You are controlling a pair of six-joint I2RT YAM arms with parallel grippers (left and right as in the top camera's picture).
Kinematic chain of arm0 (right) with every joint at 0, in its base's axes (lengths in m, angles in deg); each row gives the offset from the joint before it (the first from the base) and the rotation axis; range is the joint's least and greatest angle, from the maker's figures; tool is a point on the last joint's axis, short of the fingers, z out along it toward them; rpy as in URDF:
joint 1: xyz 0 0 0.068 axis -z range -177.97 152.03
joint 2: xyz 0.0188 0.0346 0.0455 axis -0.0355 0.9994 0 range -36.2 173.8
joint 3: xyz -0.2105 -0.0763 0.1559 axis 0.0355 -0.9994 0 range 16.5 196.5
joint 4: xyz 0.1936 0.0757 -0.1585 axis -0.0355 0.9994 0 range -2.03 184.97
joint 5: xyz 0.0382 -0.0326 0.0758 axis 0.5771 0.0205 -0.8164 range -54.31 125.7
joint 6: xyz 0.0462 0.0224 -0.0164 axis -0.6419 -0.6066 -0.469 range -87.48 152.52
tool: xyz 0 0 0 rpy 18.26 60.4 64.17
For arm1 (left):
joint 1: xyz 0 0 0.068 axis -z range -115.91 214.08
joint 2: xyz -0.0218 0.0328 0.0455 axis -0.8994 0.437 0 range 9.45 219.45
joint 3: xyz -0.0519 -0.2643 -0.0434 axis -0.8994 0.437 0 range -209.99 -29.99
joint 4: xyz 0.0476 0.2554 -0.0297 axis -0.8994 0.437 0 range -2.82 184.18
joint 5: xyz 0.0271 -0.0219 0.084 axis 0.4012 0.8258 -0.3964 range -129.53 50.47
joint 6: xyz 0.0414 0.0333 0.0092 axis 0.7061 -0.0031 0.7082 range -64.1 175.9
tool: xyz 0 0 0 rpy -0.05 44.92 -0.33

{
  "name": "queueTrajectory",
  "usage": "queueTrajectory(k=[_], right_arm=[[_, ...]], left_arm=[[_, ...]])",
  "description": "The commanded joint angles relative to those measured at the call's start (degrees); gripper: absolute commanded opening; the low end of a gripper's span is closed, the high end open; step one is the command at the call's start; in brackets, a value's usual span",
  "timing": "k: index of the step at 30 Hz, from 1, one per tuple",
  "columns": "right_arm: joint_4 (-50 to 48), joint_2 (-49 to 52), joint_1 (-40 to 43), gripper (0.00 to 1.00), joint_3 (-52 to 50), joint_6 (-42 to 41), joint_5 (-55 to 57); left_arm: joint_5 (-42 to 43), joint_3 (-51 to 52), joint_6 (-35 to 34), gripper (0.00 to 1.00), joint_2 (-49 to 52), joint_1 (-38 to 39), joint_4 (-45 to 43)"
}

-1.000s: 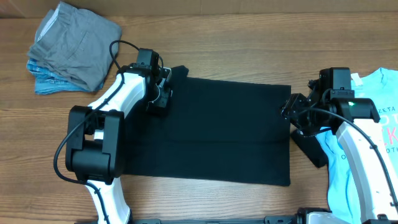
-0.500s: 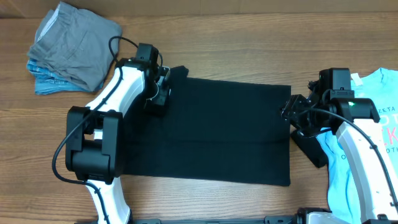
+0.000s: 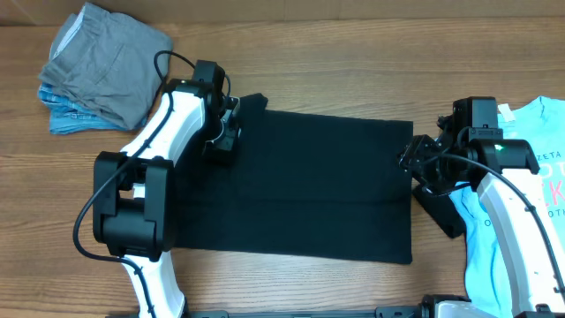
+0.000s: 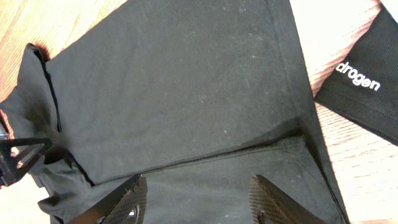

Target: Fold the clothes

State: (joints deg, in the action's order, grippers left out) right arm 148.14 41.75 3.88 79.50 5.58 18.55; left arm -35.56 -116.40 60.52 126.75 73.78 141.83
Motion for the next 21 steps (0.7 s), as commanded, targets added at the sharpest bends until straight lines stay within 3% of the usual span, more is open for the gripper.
queueTrajectory(k=[1,14,21], right_arm=[[-0.3,-0.9,0.2,0.57,1.4,0.4,0.5],[-0.8,-0.9,0.2,0.56,1.4,0.4,0.5],[-1.2,-0.9,0.2,0.57,1.4,0.4,0.5]], left_arm=[[-2.2,-4.9,-0.8,0.56,0.0,0.3,2.5],[-3.1,-12.5,-0.8,0.54,-2.5,0.5,14.8],[-4.7,-12.5,-2.2,0.63,-11.2,1.2,16.8]])
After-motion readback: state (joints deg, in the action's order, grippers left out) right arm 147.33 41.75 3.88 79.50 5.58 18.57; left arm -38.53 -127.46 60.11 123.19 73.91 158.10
